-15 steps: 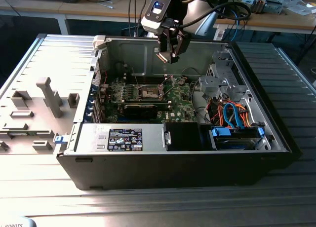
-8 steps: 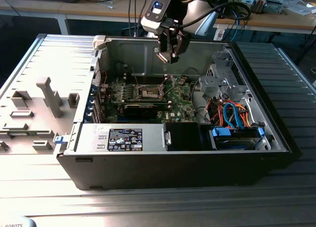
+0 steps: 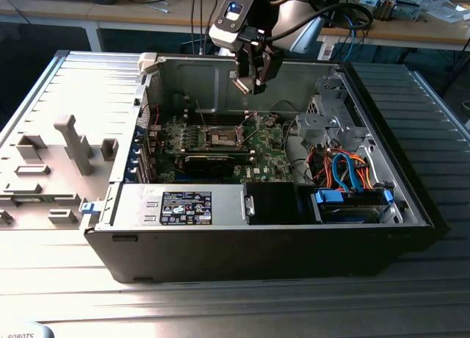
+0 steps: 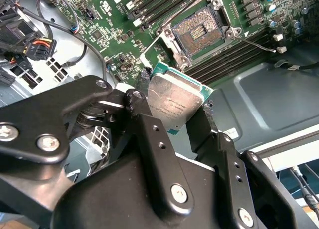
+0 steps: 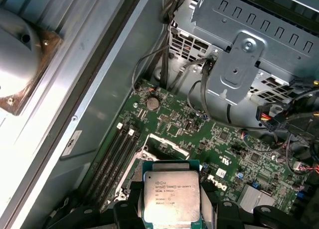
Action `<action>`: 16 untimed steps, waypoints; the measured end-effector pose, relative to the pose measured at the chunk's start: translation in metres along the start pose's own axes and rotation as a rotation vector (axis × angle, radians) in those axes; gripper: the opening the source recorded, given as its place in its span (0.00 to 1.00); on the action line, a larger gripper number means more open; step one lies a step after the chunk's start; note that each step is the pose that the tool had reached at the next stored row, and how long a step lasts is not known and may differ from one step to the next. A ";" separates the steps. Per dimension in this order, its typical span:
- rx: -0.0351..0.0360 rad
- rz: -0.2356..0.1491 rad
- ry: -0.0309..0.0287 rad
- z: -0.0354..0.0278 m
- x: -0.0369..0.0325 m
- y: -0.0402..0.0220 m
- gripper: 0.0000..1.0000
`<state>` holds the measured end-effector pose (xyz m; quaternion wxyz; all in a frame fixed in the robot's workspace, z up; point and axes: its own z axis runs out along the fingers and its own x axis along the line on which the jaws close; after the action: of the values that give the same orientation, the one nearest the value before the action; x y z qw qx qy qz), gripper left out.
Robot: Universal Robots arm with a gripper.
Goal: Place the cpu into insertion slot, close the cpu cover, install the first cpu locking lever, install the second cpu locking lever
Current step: 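Place the cpu into insertion slot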
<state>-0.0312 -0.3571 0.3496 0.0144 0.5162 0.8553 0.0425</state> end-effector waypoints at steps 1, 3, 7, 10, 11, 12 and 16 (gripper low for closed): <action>-0.0001 0.002 -0.0002 0.0000 0.0000 0.0000 0.55; -0.0003 0.015 -0.0014 0.0000 0.0000 0.0000 0.55; -0.0005 0.027 -0.0023 0.0000 0.0000 0.0000 0.55; -0.0007 0.036 -0.0032 0.0000 0.0000 0.0000 0.55; -0.0008 0.038 -0.0033 0.0000 0.0000 0.0000 0.55; -0.0008 0.040 -0.0035 0.0000 0.0000 0.0000 0.55; -0.0010 0.052 -0.0045 0.0000 0.0000 0.0000 0.55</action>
<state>-0.0312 -0.3571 0.3496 0.0155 0.5382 0.8416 0.0421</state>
